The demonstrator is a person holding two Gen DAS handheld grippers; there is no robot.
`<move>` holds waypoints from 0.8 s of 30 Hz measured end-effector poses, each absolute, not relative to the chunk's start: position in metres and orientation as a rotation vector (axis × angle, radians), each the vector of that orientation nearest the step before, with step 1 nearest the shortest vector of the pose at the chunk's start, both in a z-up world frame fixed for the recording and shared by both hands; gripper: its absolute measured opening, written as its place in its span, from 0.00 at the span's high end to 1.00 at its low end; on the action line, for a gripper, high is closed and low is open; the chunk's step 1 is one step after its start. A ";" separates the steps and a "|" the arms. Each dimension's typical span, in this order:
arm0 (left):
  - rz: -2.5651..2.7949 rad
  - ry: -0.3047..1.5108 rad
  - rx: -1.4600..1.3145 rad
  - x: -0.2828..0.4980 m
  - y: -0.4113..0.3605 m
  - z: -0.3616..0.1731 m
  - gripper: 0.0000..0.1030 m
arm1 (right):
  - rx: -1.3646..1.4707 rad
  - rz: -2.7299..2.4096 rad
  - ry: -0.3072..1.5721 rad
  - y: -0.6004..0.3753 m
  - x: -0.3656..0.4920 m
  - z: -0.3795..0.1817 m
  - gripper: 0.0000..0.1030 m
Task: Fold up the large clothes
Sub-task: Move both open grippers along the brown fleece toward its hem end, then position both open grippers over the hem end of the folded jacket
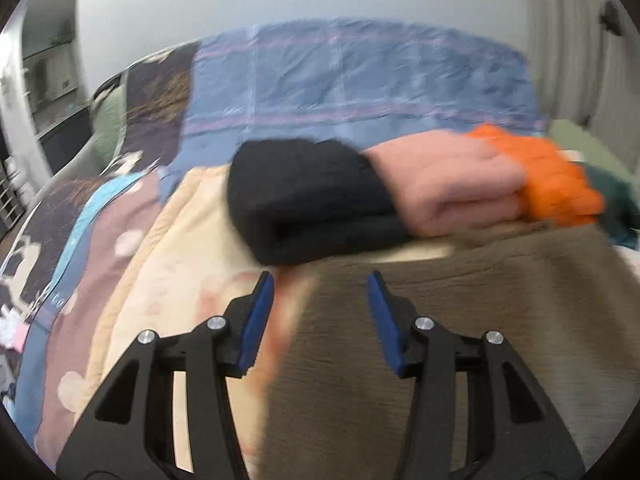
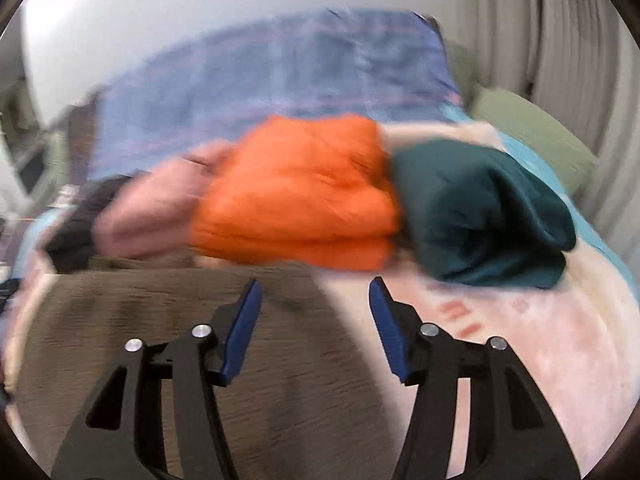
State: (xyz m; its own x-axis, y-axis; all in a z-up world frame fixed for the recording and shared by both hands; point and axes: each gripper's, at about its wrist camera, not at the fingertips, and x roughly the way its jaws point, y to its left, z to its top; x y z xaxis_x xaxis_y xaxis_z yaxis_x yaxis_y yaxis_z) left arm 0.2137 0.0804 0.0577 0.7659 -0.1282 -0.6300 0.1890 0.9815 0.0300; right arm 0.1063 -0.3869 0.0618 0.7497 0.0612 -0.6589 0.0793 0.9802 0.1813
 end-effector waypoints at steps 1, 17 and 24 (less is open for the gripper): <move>-0.227 0.658 0.110 0.201 0.061 0.064 0.46 | 0.201 0.067 0.709 -0.367 0.101 0.066 0.45; -0.349 0.857 0.253 0.180 -0.022 -0.018 0.33 | 0.063 0.085 0.908 -0.306 0.101 -0.048 0.42; -0.338 0.835 0.265 0.178 -0.026 -0.016 0.32 | 0.125 0.048 0.912 -0.305 0.088 -0.005 0.42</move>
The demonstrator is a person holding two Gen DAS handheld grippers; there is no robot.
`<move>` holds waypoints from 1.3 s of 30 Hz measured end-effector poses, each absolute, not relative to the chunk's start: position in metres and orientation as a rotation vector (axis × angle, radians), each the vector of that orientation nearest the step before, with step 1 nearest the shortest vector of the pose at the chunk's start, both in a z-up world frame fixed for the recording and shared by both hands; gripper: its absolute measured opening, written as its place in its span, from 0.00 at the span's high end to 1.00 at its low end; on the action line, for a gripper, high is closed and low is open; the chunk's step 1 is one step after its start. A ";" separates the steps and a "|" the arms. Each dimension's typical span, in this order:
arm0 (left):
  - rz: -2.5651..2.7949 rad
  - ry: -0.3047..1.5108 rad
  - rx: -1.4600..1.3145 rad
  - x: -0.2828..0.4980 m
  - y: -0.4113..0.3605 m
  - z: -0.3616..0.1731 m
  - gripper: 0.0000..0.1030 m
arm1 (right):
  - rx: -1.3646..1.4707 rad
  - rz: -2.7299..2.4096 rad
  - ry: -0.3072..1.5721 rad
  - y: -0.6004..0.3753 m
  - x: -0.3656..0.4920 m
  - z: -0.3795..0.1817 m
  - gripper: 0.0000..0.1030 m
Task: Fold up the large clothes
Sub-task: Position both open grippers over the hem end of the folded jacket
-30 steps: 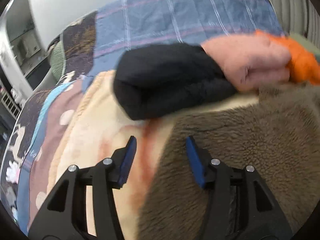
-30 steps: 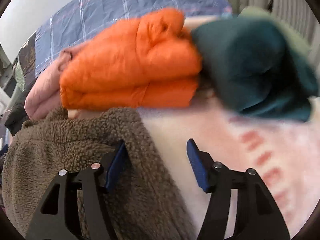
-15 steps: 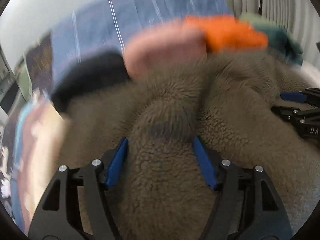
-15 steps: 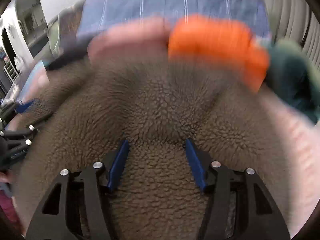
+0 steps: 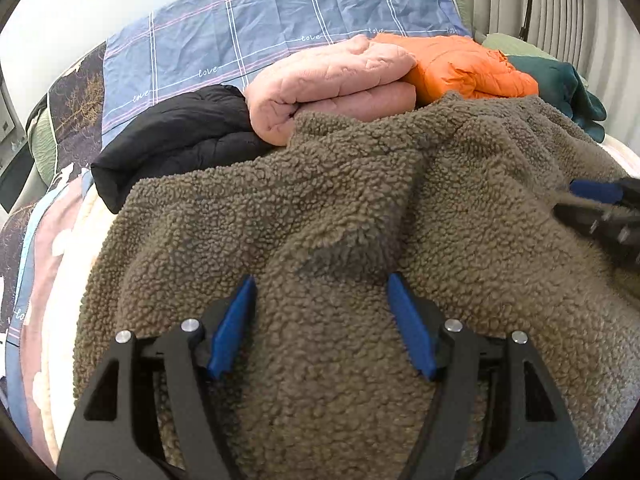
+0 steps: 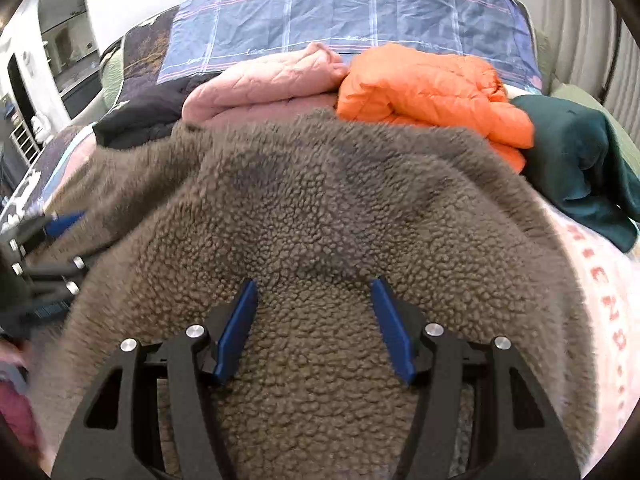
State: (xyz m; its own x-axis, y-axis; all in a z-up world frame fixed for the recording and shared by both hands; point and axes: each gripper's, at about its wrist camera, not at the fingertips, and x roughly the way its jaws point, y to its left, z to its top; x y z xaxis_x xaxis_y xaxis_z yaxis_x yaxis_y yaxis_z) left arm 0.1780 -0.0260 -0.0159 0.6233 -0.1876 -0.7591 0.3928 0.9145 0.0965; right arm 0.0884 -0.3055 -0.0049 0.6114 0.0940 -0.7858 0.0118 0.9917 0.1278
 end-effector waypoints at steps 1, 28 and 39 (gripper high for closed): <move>-0.339 0.834 0.259 0.178 -0.025 -0.016 0.32 | 0.149 0.050 0.883 -0.304 0.089 0.007 0.44; -0.377 0.832 0.142 0.181 -0.001 -0.010 0.29 | 0.077 0.070 0.882 -0.213 0.052 0.030 0.42; -0.402 0.833 0.092 0.181 0.006 -0.008 0.28 | 0.076 0.032 0.928 -0.199 -0.005 0.012 0.53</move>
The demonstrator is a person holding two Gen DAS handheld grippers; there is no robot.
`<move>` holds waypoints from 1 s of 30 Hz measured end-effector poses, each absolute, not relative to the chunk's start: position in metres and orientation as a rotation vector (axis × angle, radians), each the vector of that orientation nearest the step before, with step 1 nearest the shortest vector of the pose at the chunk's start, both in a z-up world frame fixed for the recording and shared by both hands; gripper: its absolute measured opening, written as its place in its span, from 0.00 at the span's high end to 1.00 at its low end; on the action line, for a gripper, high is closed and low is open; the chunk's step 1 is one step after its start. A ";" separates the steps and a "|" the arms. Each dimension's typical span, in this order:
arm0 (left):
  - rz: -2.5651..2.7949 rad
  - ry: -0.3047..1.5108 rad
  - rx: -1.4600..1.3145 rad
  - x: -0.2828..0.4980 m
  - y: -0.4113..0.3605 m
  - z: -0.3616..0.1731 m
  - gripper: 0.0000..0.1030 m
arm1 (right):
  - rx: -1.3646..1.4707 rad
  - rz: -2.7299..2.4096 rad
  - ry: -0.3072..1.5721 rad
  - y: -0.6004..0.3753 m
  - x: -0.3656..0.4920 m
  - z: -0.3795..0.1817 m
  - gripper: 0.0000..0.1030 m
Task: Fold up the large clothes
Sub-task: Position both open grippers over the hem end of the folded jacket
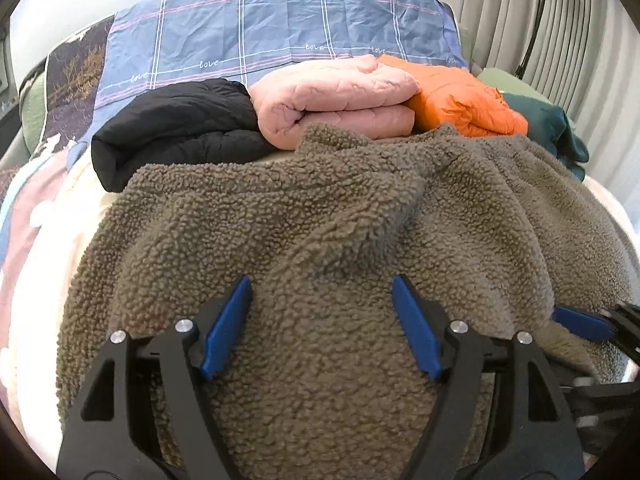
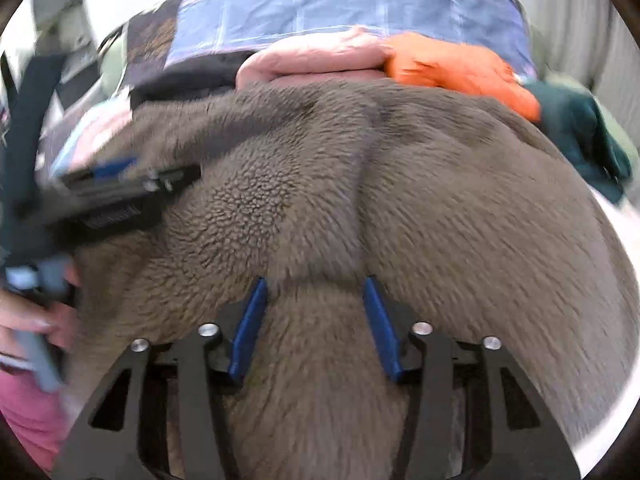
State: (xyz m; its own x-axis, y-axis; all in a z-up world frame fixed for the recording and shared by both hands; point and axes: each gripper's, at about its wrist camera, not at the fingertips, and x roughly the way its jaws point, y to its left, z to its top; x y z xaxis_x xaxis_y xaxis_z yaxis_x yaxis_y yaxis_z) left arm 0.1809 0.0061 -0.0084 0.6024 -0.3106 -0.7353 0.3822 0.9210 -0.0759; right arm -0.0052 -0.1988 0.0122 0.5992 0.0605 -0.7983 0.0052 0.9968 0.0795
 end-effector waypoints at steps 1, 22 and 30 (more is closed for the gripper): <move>-0.406 0.833 0.083 0.181 0.008 -0.008 0.28 | 0.005 0.041 0.894 -0.186 -0.020 0.019 0.53; -0.416 0.836 0.088 0.179 0.002 -0.008 0.24 | -0.076 0.000 0.908 -0.169 -0.074 -0.021 0.49; -0.408 0.836 0.090 0.180 0.002 -0.008 0.24 | -0.069 0.010 0.886 -0.168 -0.075 -0.028 0.49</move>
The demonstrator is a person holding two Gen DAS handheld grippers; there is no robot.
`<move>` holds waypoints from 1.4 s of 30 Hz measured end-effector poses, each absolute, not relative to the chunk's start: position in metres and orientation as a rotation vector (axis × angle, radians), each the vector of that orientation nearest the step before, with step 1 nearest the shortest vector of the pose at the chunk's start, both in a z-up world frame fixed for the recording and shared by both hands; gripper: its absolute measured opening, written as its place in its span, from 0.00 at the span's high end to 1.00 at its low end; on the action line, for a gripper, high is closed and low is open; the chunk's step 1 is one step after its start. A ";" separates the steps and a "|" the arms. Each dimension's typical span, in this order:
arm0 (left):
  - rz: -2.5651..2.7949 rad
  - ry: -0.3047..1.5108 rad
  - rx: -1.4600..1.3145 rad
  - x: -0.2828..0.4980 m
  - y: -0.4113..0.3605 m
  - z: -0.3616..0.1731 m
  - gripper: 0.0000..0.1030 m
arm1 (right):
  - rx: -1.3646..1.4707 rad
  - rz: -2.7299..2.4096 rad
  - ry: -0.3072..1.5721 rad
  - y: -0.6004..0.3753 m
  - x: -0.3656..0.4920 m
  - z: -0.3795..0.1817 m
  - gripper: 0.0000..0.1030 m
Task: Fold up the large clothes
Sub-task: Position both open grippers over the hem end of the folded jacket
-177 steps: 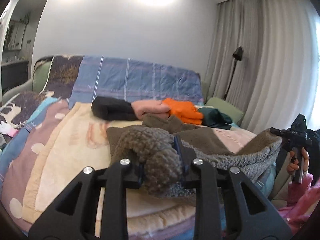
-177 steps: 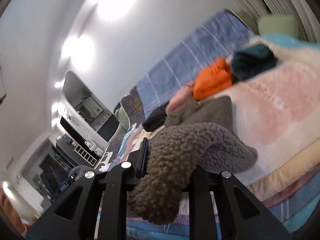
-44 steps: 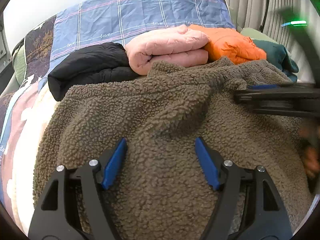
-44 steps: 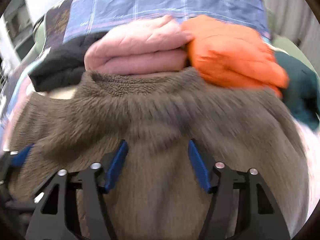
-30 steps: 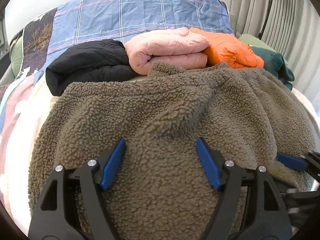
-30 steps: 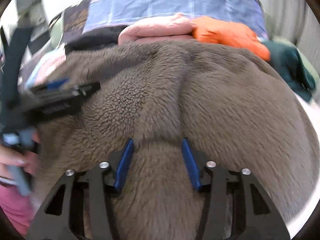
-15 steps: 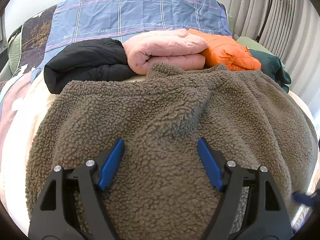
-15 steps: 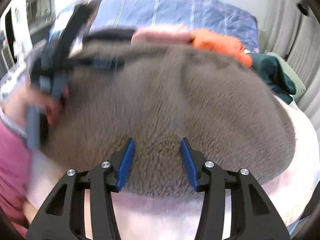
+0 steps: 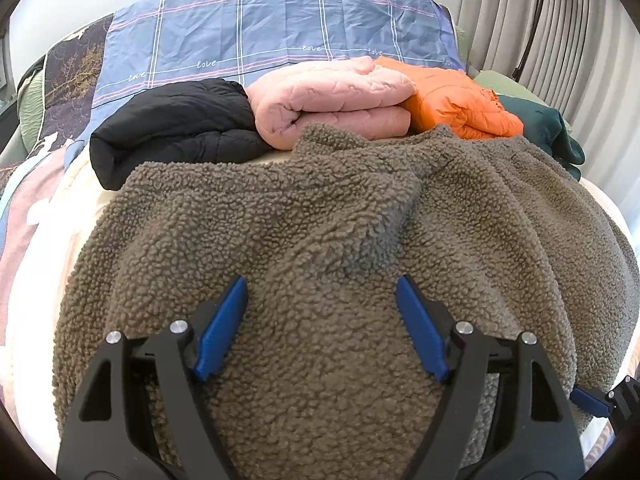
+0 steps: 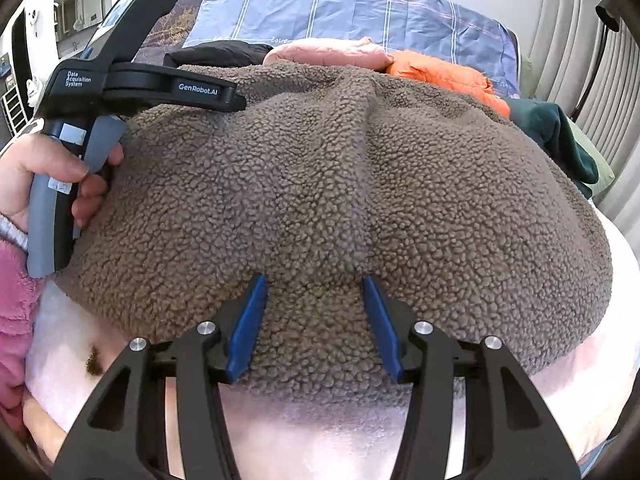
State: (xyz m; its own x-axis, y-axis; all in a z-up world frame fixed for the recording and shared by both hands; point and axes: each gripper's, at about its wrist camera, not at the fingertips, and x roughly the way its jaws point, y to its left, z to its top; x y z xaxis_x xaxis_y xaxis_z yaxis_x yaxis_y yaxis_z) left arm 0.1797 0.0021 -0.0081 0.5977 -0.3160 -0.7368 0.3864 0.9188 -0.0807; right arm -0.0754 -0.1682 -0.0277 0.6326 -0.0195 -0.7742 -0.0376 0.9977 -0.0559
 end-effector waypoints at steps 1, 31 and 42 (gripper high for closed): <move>-0.406 0.841 0.088 0.180 0.003 -0.008 0.24 | -0.068 0.012 0.884 -0.169 -0.077 -0.028 0.49; -0.280 0.834 0.152 0.164 0.036 -0.012 0.35 | -0.011 0.096 0.787 -0.175 -0.006 0.035 0.59; -0.308 0.815 0.100 0.162 0.043 -0.012 0.33 | -0.033 0.096 0.886 -0.184 0.068 0.037 0.67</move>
State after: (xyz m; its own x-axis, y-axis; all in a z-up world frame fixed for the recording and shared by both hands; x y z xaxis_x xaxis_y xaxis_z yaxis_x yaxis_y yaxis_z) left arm 0.1624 0.0435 -0.0115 0.6443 -0.2319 -0.7288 0.3079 0.9509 -0.0303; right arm 0.0680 -0.1836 0.0368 0.6284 0.0704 -0.7747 -0.0974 0.9952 0.0115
